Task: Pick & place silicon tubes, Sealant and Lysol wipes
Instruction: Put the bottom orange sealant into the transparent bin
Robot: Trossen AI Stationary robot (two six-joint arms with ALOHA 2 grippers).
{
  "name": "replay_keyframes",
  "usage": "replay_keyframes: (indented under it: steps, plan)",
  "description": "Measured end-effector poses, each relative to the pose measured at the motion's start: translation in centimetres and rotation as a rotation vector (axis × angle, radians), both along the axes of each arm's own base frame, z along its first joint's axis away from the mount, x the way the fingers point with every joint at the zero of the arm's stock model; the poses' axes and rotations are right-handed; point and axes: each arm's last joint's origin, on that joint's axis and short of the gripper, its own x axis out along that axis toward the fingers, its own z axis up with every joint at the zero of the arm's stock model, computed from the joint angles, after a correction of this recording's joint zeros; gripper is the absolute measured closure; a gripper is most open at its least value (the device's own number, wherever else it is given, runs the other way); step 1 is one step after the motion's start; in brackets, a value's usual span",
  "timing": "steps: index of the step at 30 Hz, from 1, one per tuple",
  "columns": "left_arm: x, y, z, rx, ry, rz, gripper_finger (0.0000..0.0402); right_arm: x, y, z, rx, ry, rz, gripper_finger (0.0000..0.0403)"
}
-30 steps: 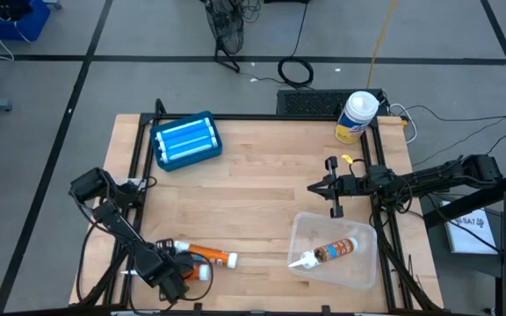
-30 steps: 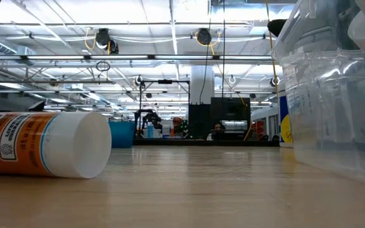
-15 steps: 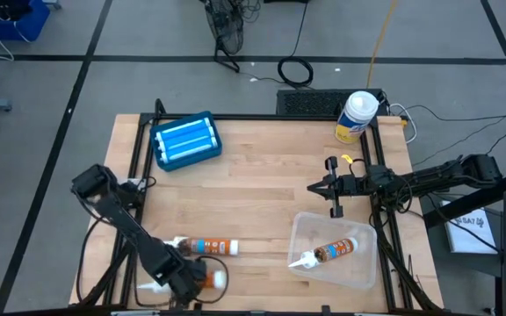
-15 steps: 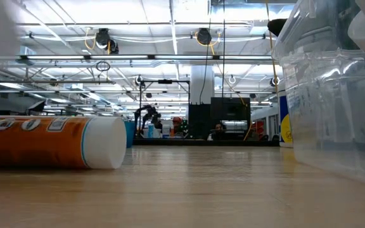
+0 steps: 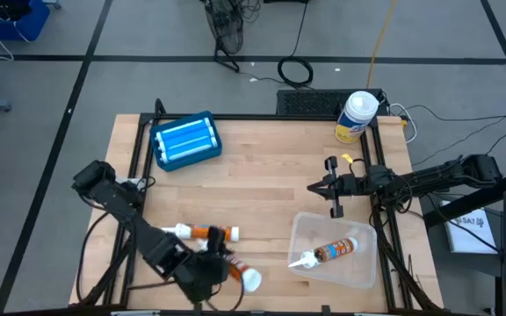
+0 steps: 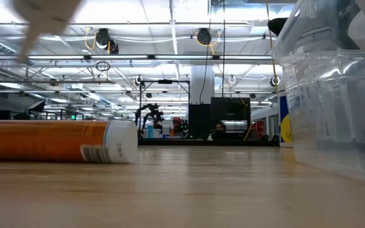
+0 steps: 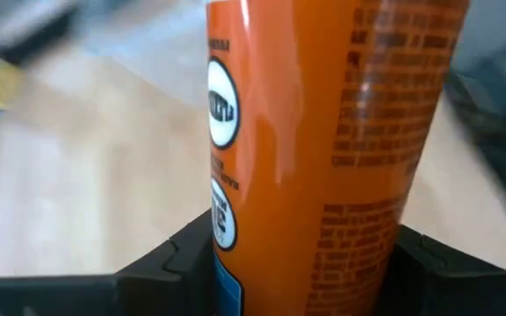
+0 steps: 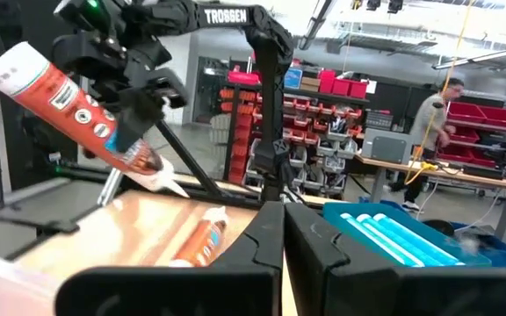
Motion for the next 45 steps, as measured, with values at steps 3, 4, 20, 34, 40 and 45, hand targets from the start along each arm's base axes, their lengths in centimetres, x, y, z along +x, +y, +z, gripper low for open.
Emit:
replay_keyframes:
  steps: [3, 4, 20, 34, 40, 45]
  plan:
    - [1.2, 1.6, 0.5, 0.117, -0.037, 0.034, 0.0193, -0.1, 0.0, 0.3, 0.027, -0.025, 0.006, 0.0403]
    - [1.6, 2.2, 0.7, 0.149, -0.042, 0.039, 0.0193, -0.1, 0.0, 0.3, 0.035, -0.032, 0.007, 0.0403]
    - [5.2, 13.5, 0.5, 0.384, 0.072, 0.399, 0.0193, 0.0, -0.3, 0.4, 0.079, -0.026, -0.107, 0.0403]
    - [5.5, 18.7, 0.1, 0.377, 0.190, 0.522, 0.0193, 8.0, -0.3, 1.2, -0.136, 0.298, -0.188, 0.0327]
    - [5.0, 18.8, -0.1, 0.350, 0.238, 0.539, 0.0193, 9.4, -0.3, 1.4, -0.157, 0.299, -0.193, 0.0189]
    - [5.1, 18.7, -0.2, 0.314, 0.231, 0.539, 0.0193, 10.3, -0.3, 1.7, -0.150, 0.211, -0.199, 0.0104]
